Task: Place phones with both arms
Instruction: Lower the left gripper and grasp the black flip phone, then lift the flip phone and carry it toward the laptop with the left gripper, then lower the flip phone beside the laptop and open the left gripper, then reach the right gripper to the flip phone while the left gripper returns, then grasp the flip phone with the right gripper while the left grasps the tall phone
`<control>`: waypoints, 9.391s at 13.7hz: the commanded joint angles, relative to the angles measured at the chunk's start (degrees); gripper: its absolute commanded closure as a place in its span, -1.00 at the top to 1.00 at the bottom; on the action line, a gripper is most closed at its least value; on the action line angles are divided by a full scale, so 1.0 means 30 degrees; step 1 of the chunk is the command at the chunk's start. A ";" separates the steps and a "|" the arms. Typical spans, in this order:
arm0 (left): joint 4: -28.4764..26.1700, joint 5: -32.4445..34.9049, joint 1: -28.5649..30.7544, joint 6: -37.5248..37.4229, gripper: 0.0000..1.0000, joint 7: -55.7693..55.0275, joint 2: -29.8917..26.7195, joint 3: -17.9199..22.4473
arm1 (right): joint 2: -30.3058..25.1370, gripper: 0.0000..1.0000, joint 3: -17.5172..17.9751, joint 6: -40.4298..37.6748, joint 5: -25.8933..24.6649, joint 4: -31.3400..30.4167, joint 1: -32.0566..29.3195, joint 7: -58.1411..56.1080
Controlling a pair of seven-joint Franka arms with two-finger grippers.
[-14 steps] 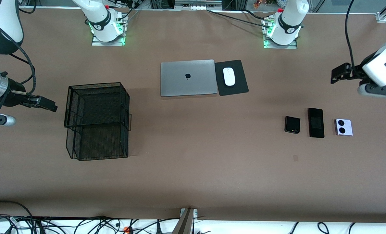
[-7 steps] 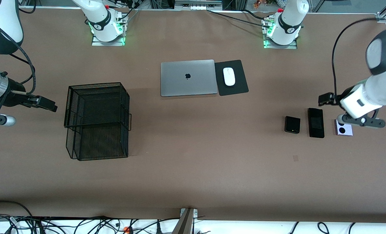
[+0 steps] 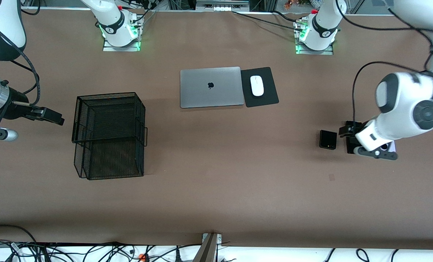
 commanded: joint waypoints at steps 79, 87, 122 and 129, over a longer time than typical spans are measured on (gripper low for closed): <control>1.3163 0.1557 -1.3643 0.4425 1.00 -2.0096 1.1859 -0.0659 | 0.0024 1.00 -0.0294 -0.0329 0.0315 0.0234 -0.0358 -0.1136; 1.3544 0.0356 -0.8726 -0.4709 1.00 -1.2899 0.8079 -0.1186 | 0.0054 1.00 -0.0412 -0.0300 0.0023 0.0235 -0.0300 -0.1224; 0.0132 0.2495 0.2879 0.1044 1.00 0.3782 0.1046 -0.1186 | 1.2973 1.00 -0.0529 1.3206 -0.2204 0.2873 1.3762 1.0817; -0.1982 0.1646 0.4374 0.3717 1.00 0.4221 0.0987 -0.1215 | 1.2973 1.00 -0.0529 1.3235 -0.2995 0.2140 1.3792 1.0846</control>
